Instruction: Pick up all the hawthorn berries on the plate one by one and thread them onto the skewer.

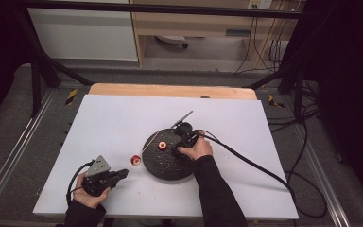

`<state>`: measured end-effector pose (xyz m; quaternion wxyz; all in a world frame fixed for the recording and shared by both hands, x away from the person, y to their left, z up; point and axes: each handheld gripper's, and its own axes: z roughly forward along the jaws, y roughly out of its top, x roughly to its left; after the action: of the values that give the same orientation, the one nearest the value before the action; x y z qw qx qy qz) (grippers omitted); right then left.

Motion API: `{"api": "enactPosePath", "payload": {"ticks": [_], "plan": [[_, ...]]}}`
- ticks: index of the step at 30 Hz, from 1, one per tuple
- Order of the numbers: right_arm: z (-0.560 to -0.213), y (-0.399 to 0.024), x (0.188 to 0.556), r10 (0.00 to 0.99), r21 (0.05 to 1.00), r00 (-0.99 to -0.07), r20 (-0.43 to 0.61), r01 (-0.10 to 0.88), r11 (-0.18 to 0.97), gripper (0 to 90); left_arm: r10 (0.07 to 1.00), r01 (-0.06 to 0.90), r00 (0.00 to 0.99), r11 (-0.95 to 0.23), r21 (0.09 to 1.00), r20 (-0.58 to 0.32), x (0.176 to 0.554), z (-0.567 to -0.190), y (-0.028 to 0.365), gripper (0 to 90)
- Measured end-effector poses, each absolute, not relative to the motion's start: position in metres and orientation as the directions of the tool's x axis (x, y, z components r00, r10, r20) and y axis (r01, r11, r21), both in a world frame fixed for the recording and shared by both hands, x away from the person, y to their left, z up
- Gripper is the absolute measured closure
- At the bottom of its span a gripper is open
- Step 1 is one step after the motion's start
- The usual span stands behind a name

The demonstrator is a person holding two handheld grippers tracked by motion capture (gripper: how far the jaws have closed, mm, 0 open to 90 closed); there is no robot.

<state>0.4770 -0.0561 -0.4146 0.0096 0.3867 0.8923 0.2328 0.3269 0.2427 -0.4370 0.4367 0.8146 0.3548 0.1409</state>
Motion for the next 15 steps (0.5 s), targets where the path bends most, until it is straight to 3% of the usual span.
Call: {"api": "enactPosePath", "payload": {"ticks": [15], "plan": [[-0.395, -0.061, 0.466, 0.704, 0.47, -0.682, 0.196, 0.696, 0.543, 62.5, 0.701, 0.452, 0.709, -0.37, 0.812, -0.076, 0.326, -0.437, 0.242, 88.5]]}}
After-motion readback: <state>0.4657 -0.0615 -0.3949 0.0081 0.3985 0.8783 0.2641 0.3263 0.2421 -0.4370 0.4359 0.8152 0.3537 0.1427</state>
